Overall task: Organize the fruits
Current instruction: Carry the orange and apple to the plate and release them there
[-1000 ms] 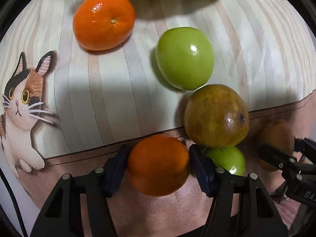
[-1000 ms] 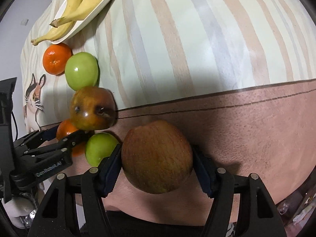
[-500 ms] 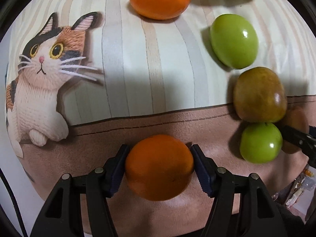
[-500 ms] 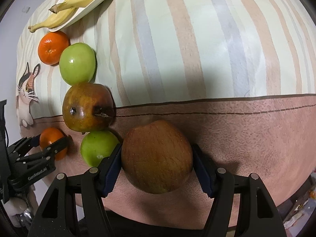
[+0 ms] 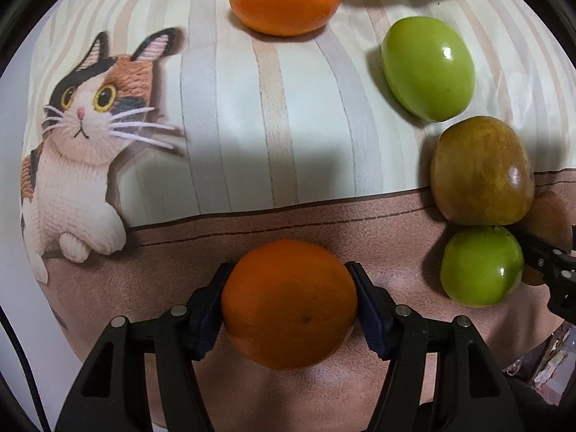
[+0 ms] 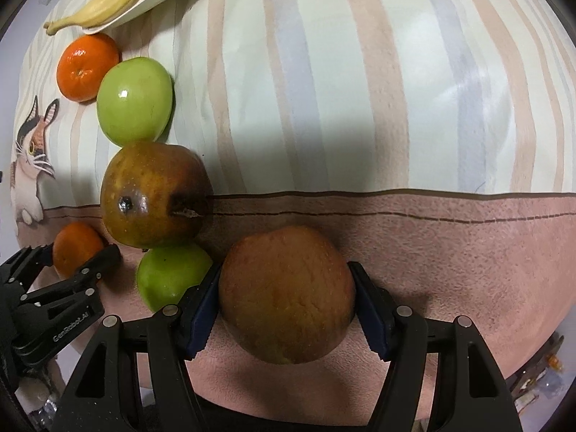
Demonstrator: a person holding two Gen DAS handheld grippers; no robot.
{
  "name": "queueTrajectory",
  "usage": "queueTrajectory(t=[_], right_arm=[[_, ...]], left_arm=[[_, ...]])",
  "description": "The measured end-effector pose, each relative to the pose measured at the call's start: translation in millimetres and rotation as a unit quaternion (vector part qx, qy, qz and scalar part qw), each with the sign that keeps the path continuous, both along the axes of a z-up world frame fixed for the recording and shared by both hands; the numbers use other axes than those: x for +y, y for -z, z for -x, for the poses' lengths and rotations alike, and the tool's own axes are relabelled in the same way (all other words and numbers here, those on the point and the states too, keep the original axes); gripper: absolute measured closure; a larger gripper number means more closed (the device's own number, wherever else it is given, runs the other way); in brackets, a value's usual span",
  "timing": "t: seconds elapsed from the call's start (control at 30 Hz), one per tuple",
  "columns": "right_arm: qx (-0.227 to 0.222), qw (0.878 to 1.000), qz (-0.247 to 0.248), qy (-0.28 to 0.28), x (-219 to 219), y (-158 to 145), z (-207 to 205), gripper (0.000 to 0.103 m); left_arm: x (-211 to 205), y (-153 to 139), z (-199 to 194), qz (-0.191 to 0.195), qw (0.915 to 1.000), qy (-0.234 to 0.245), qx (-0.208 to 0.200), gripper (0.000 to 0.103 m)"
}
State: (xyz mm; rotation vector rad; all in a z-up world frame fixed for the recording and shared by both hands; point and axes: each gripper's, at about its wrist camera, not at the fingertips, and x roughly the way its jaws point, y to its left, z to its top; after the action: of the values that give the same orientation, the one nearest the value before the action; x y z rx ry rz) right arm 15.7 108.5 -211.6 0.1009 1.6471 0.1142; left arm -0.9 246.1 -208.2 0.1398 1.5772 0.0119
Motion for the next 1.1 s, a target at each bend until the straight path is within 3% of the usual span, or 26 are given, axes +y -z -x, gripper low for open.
queueTrajectory(t=[0.2, 0.4, 0.5, 0.67, 0.77, 0.87, 1.1], right_arm=[[-0.017, 1.0, -0.024, 0.004, 1.4, -20.9, 3.7, 0.033], [-0.065, 0.996, -0.064, 0.014, -4.0, -72.7, -20.6, 0.033], [-0.096, 0.992, -0.082, 0.01, -2.5, -101.4, -42.7, 0.033], [-0.153, 0.985, -0.085, 0.004, -5.4, -141.3, -102.2, 0.033], [-0.174, 0.982, -0.078, 0.007, -0.5, -147.3, -150.1, 0.033], [-0.177, 0.982, -0.071, 0.01, -4.5, -144.3, -191.1, 0.033], [-0.156, 0.987, -0.046, 0.013, -2.3, -108.6, -264.3, 0.033]], left_arm=[[3.0, -34.7, 7.4, 0.035, 0.9989, -0.019, -0.026, 0.042], [-3.8, -98.0, -15.4, 0.088, 0.9927, -0.027, -0.078, 0.042], [-9.3, -132.4, -40.9, 0.113, 0.9876, -0.021, -0.106, 0.042], [17.7, -167.5, -126.9, 0.122, 0.9827, -0.013, -0.138, 0.042], [18.6, -169.9, -177.9, 0.112, 0.9841, -0.016, -0.137, 0.042], [27.9, -150.4, -217.8, 0.106, 0.9871, -0.025, -0.118, 0.042], [36.0, -113.3, -283.8, 0.101, 0.9918, -0.042, -0.067, 0.042]])
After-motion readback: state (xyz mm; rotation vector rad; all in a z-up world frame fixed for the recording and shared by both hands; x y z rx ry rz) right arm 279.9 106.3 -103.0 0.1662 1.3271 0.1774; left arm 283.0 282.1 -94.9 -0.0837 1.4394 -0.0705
